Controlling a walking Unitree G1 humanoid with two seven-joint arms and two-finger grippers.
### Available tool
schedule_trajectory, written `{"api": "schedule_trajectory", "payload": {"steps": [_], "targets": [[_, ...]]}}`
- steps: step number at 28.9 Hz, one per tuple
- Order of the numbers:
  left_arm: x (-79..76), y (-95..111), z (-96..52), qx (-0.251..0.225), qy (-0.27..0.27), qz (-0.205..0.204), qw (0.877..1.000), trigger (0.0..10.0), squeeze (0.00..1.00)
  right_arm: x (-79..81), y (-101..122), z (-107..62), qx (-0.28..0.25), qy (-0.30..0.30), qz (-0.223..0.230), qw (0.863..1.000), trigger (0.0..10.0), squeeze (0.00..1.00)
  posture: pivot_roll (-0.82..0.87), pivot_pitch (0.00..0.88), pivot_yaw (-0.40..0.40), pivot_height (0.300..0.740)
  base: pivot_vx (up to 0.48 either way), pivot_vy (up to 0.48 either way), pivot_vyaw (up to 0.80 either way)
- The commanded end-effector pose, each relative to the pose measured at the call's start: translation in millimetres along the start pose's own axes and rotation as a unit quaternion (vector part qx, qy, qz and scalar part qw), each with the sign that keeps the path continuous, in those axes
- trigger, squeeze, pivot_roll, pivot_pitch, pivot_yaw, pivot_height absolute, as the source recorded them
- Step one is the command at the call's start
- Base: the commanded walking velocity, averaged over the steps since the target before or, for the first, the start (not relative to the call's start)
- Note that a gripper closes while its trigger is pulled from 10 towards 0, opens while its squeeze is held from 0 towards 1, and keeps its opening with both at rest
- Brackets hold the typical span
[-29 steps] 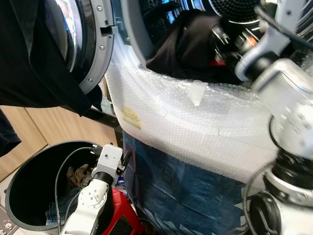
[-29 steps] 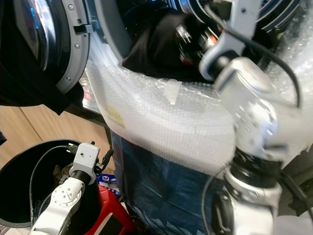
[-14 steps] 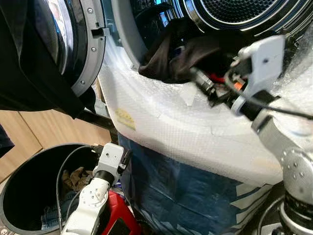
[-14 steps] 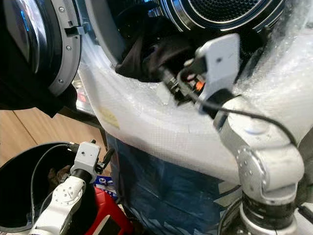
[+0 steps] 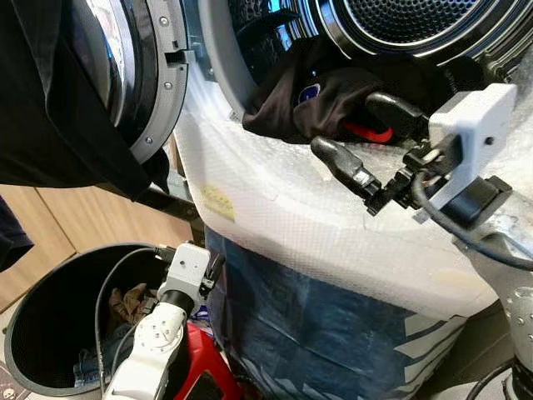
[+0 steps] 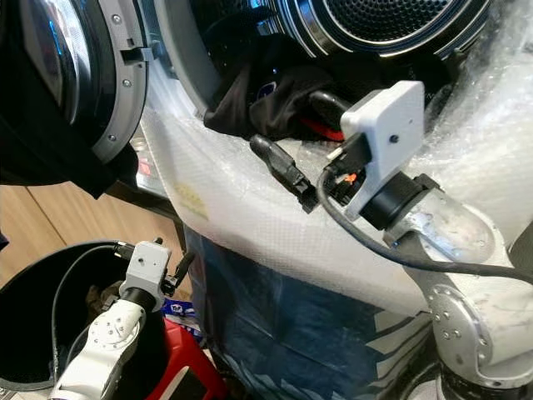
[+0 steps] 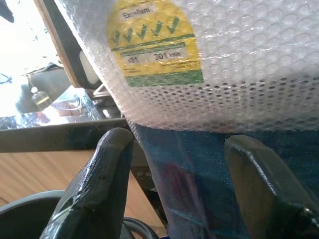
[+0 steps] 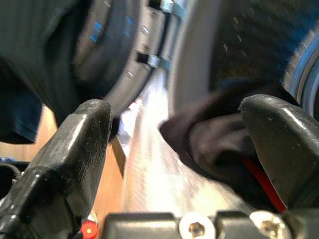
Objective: Clothes washing
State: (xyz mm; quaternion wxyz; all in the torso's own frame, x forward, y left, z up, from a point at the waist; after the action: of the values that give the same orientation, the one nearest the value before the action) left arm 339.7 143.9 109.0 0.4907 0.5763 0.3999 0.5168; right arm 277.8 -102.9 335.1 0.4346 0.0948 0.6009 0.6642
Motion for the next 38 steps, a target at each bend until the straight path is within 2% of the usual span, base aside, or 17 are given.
{"api": "schedule_trajectory", "payload": {"steps": [1, 2, 4, 6, 8, 16, 17, 19, 23, 26, 31, 38], "targets": [[-0.6, 3, 1.4, -0.005, -0.004, 0.012, 1.0, 10.0, 0.0, 3.2, 15, 2.5, -0.033, 0.011, -0.004, 0.999, 10.0, 0.0, -0.05, 0.014, 0.016, 0.74, 0.0, 0.0, 0.0], [0.2, 4, 2.7, -0.007, -0.002, 0.011, 1.0, 10.0, 0.0, 2.5, 16, 7.1, -0.039, 0.011, 0.012, 0.999, 10.0, 0.0, -0.05, 0.016, 0.017, 0.74, 0.0, 0.0, 0.0], [0.9, 5, 3.8, -0.008, 0.0, 0.01, 1.0, 10.0, 0.0, 5.6, 16, 11.4, -0.042, 0.023, 0.012, 0.999, 10.0, 0.0, -0.05, 0.013, 0.016, 0.74, 0.0, 0.0, 0.0], [1.3, 5, 4.1, -0.008, -0.001, 0.012, 1.0, 10.0, 0.0, 20.8, 11, 17.5, -0.037, 0.066, 0.019, 0.997, 10.0, 0.0, -0.05, 0.01, 0.016, 0.74, 0.0, 0.0, 0.0], [1.6, 5, 4.0, -0.008, -0.002, 0.013, 1.0, 10.0, 0.0, 28.7, 6, 23.5, -0.037, 0.078, 0.037, 0.996, 10.0, 0.0, -0.05, 0.011, 0.013, 0.74, 0.0, 0.0, 0.0], [4.1, 4, 3.7, -0.007, 0.003, 0.013, 1.0, 10.0, 0.0, 42.7, -7, 53.4, -0.019, 0.065, 0.104, 0.992, 10.0, 0.0, -0.04, 0.012, 0.014, 0.74, 0.0, 0.0, 0.0], [4.4, 4, 3.6, -0.006, 0.005, 0.012, 1.0, 10.0, 0.0, 41.3, -8, 57.0, -0.016, 0.06, 0.103, 0.993, 10.0, 0.0, -0.04, 0.012, 0.015, 0.74, 0.0, 0.0, 0.0], [4.8, 2, 2.7, -0.003, 0.009, 0.001, 1.0, 10.0, 0.0, 35.6, -21, 71.4, 0.025, 0.033, 0.1, 0.994, 10.0, 0.0, -0.05, 0.015, 0.012, 0.74, 0.0, 0.0, 0.0], [5.3, 1, 0.8, -0.001, 0.016, -0.008, 1.0, 10.0, 0.0, 30.2, -32, 82.1, 0.054, 0.01, 0.104, 0.993, 10.0, 0.0, -0.03, 0.011, 0.001, 0.74, 0.0, 0.0, 0.0], [7.7, 2, 0.3, -0.002, 0.023, -0.007, 1.0, 10.0, 0.0, 28.3, -37, 84.7, 0.065, 0.005, 0.092, 0.994, 10.0, 0.0, -0.02, 0.01, -0.003, 0.74, 0.0, 0.0, 0.0], [20.9, 0, -3.2, 0.0, 0.044, -0.003, 0.999, 10.0, 0.0, 20.5, -42, 90.6, 0.08, -0.011, 0.108, 0.991, 10.0, 0.0, -0.01, 0.003, -0.008, 0.74, 0.0, 0.0, 0.0], [28.7, 2, -1.6, -0.003, 0.052, 0.006, 0.999, 10.0, 0.0, 24.0, -38, 101.5, 0.076, 0.013, 0.123, 0.989, 10.0, 0.0, 0.0, 0.0, -0.014, 0.74, 0.0, 0.0, 0.0]]}}
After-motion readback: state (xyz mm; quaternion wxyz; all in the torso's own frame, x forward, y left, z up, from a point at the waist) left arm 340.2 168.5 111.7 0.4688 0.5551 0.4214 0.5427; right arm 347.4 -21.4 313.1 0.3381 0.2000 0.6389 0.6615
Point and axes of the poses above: a point about 5 cm out from each wrist's last joint towards the gripper, its own z axis pointing out of the wrist towards the gripper, its own y axis along the axis of the wrist's last joint, x = y × z, the point moved 4 cm from there along z, pointing out of the wrist towards the gripper, and after that the axes turned 4 degrees about -z, right-handed, at the moved point
